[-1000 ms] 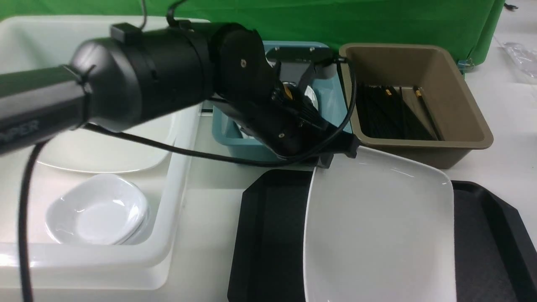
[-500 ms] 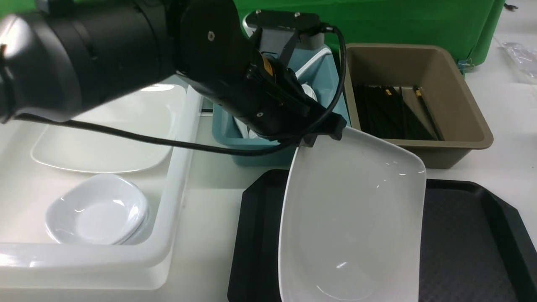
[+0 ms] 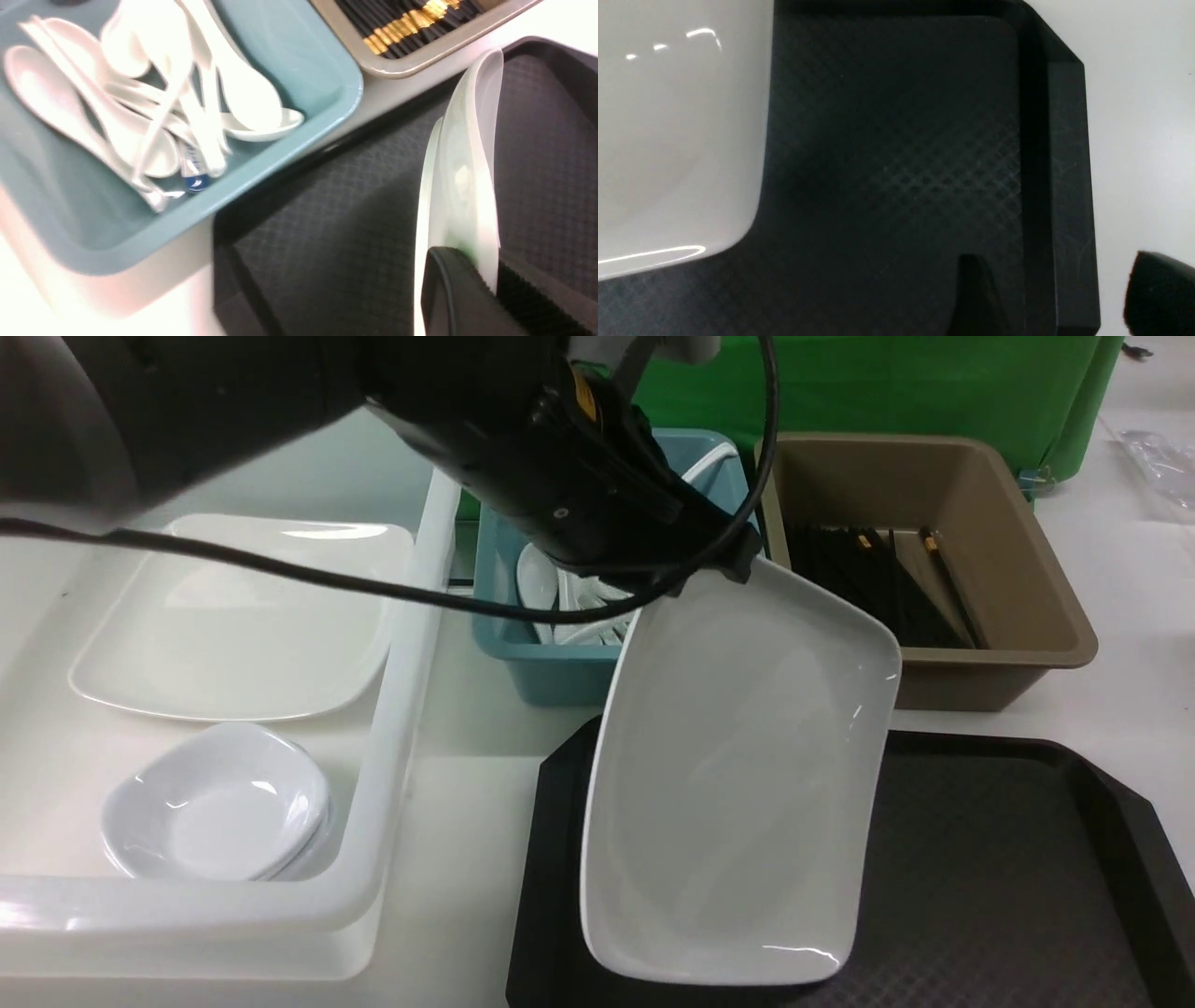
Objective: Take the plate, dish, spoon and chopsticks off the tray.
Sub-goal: Use the left arm to put the plate into the large storage box on the left
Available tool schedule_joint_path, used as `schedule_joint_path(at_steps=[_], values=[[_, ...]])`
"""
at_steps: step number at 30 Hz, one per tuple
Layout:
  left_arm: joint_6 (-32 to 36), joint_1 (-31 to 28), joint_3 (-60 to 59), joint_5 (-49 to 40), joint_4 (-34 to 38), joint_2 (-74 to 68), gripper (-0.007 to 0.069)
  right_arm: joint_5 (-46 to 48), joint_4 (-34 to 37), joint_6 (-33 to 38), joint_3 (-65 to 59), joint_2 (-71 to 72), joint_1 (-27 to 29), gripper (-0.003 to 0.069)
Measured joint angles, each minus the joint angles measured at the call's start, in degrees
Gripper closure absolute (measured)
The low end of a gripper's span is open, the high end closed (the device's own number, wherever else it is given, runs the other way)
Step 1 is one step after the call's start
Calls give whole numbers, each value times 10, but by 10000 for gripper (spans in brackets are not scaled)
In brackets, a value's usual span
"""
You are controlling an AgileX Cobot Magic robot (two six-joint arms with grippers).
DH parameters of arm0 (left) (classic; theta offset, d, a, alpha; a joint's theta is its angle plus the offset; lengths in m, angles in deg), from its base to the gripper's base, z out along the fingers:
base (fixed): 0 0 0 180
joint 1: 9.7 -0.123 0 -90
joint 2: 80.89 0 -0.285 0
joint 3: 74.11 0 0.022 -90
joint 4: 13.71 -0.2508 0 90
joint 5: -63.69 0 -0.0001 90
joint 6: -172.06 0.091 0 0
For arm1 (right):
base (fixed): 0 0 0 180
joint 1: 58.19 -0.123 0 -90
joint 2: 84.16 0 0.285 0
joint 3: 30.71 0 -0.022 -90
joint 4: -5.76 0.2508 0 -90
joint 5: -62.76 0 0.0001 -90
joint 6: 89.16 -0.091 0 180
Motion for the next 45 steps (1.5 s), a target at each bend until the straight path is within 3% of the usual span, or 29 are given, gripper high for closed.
schedule_joint_path(at_steps=[11,16,21,29,30,33,38,39,40,45], values=[[-7,-1,102,-84,-74,0,603,0,0,-1,0,0,0,211],[-7,-31,139,-108,-71,1,603,0,0,-1,0,0,0,211],[-1,-118,165,-119,-17,7,603,0,0,-1,0,0,0,211],[52,-320,170,-97,160,38,601,0,0,-1,0,0,0,211],[70,-375,171,-93,210,45,601,0,0,-1,0,0,0,211],[95,-474,171,-92,270,55,601,0,0,0,0,0,0,211],[113,-614,172,-117,291,56,601,4,0,0,0,0,0,211],[114,-614,172,-119,291,56,601,4,0,0,0,0,0,211],[115,-661,169,-119,292,54,598,5,0,0,0,0,0,211],[134,-725,114,-76,328,54,594,5,0,0,0,0,0,211]])
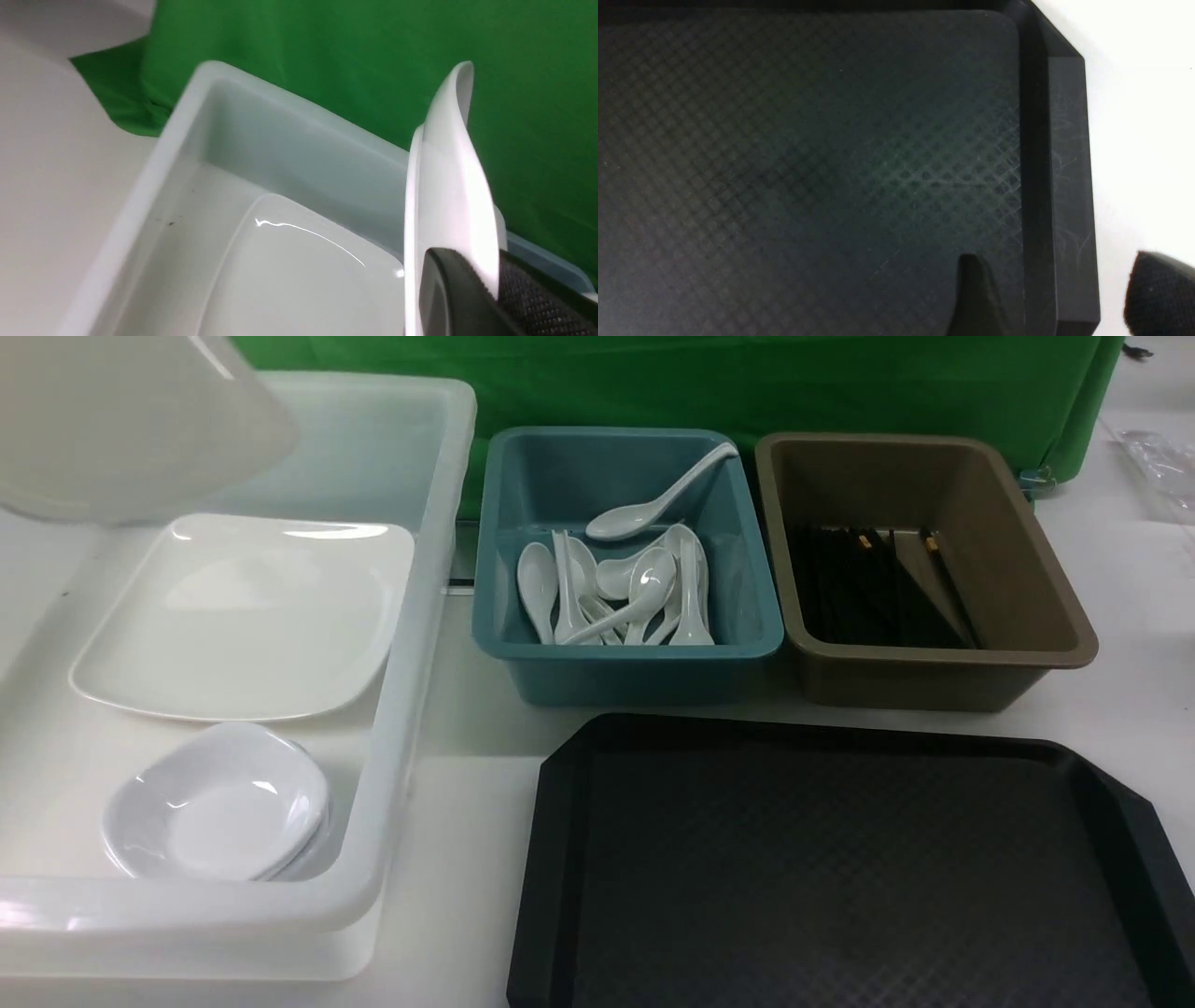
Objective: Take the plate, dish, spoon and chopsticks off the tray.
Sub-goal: Use the left arm to put the plate into the large storage box on the left
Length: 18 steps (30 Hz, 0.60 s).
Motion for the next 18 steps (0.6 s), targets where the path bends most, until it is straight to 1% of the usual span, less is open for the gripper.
schedule_joint_path(at_steps=[2,5,6,9,12,13,15,18], values=[[12,-5,-33,24,19,0,594,0,0,0,0,0,0,211],[49,-5,-131,95,75,0,594,0,0,0,0,0,0,211],[71,-5,-177,125,107,-1,594,0,0,0,0,0,0,211],[134,-4,-265,206,195,-12,594,1,0,0,0,0,0,211],[210,-4,-323,246,297,-42,594,1,0,0,0,0,0,211],[228,-2,-332,251,317,-52,594,1,0,0,0,0,0,211],[252,7,-339,258,341,-73,594,0,0,0,0,0,0,211],[270,28,-339,276,352,-95,594,0,0,0,0,0,0,211]])
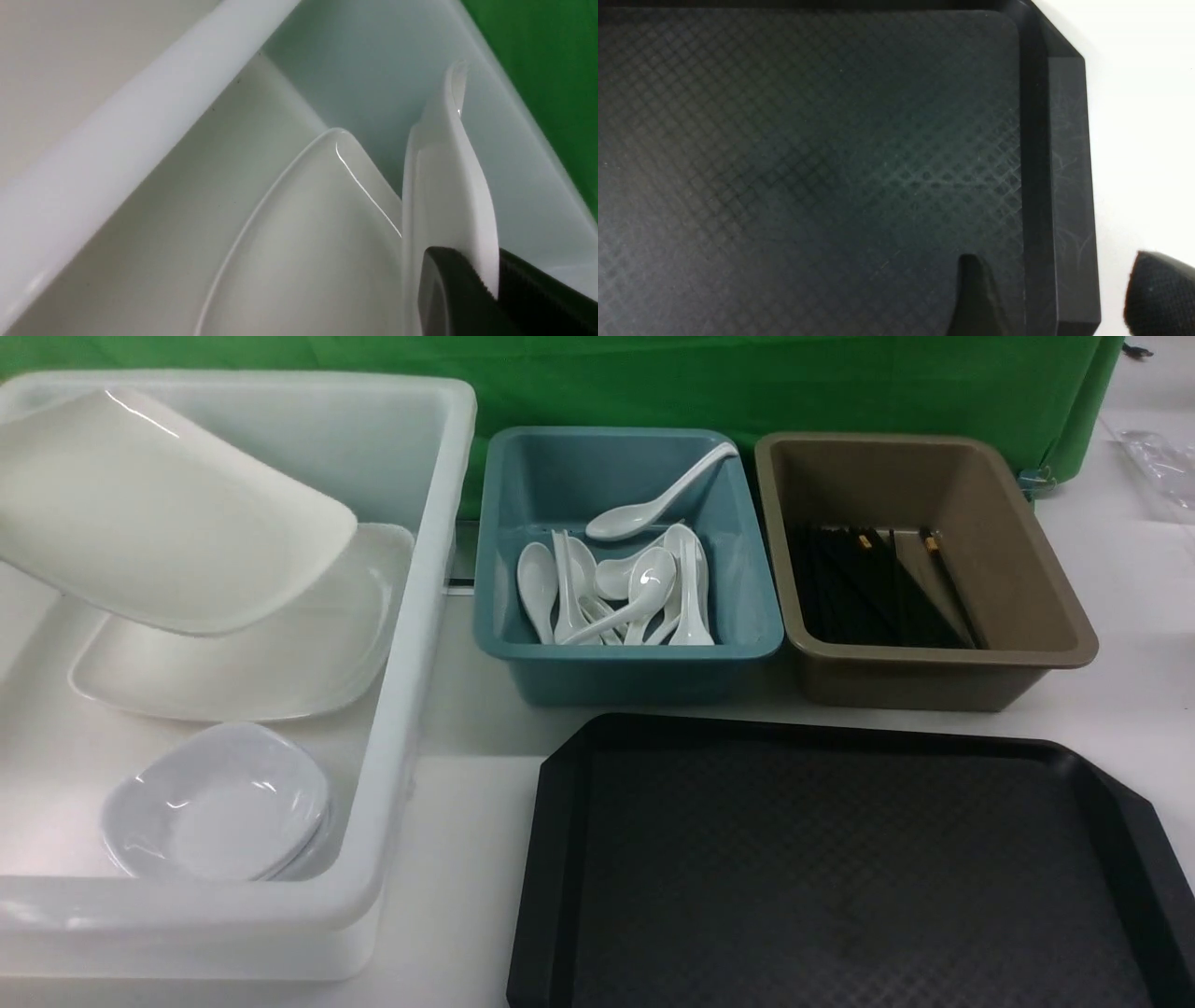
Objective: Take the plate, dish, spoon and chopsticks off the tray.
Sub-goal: Use the left arm to put the plate into the large storage box on the left
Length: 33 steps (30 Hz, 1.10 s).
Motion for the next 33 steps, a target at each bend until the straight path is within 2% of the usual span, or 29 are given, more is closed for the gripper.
schedule_joint_path(at_steps=[8,11,17,21,23,24,28,32,33], values=[[9,52,-1,57,-21,-25,594,-3,4,-1,0,0,0,211],[6,63,-1,64,-55,-27,597,-4,4,-5,0,0,0,211],[-52,70,-1,53,-170,-30,569,-4,4,-14,0,0,0,211],[-106,70,-1,47,-273,-39,463,-5,4,-21,0,0,0,211],[-117,70,-1,49,-297,-43,419,-5,4,-21,0,0,0,211],[-125,70,-1,49,-315,-46,368,-5,4,-22,0,0,0,211],[-128,70,-1,49,-337,-49,230,-5,4,-23,0,0,0,211],[-124,70,-1,42,-342,-45,150,5,4,-23,7,0,0,211],[-124,70,-1,42,-342,-45,150,6,4,-23,8,0,0,211]])
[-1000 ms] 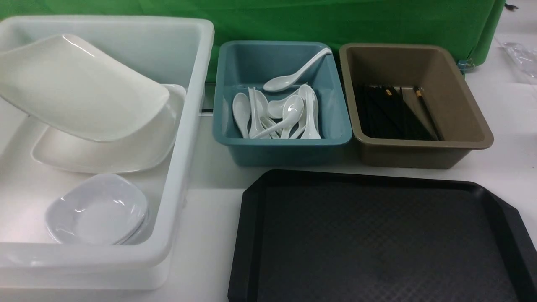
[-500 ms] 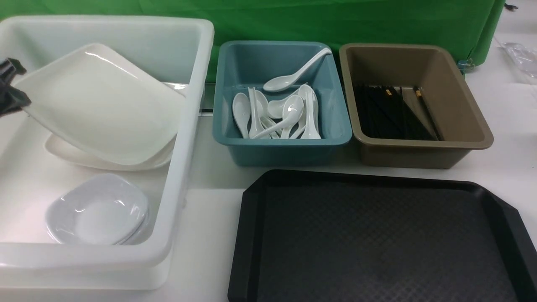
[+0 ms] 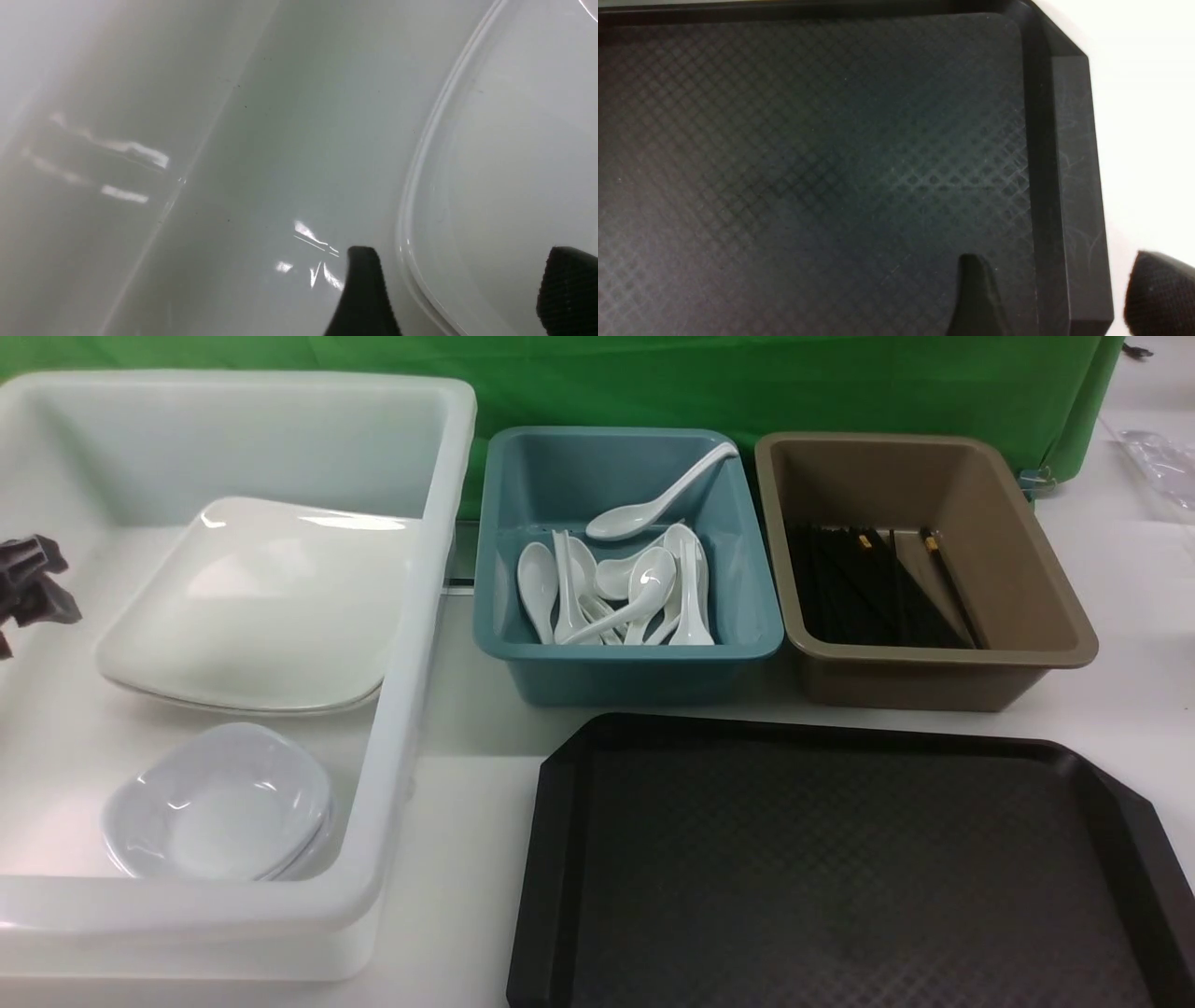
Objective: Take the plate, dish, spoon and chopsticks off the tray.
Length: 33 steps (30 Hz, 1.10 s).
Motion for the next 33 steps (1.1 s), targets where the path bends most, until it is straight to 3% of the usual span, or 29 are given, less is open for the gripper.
schedule_joint_path(at_steps=[4,6,8,9,10,12,20,23,33], values=[[2,6,8,-39,-1,29,182,20,0,9,51,0,0,242],[19,24,14,-73,-1,59,279,21,11,35,102,0,0,358],[41,55,14,-103,-1,100,431,13,37,85,147,0,0,524],[43,59,14,-108,-1,108,446,12,40,90,155,0,0,536],[56,94,14,-128,-1,142,549,-4,73,137,188,1,0,599],[60,134,14,-150,-1,188,594,-29,99,167,216,6,0,623],[35,293,-1,-175,-19,364,624,-147,123,242,216,111,0,637],[11,352,-71,-149,-25,472,624,-210,125,291,138,219,0,637],[-20,371,-350,-50,-51,755,624,-359,125,294,-97,436,0,637]])
